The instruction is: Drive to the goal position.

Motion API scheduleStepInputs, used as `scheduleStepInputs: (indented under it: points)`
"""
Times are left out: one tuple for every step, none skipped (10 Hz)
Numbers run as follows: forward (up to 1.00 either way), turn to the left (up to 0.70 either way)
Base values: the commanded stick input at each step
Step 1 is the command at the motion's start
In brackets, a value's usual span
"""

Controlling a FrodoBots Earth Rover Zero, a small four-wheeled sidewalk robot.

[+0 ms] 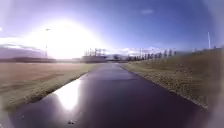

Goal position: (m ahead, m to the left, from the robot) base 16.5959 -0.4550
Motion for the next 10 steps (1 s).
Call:
scheduleStepInputs:
  points:
    - [1.0, 0.0]
    - [1.0, 0.0]
    - [1.0, 0.0]
    - [1.0, 0.0]
    - [1.0, 0.0]
    - [1.0, 0.0]
    - [1.0, 0.0]
    - [1.0, 0.0]
    - [1.0, 0.0]
    - [1.0, 0.0]
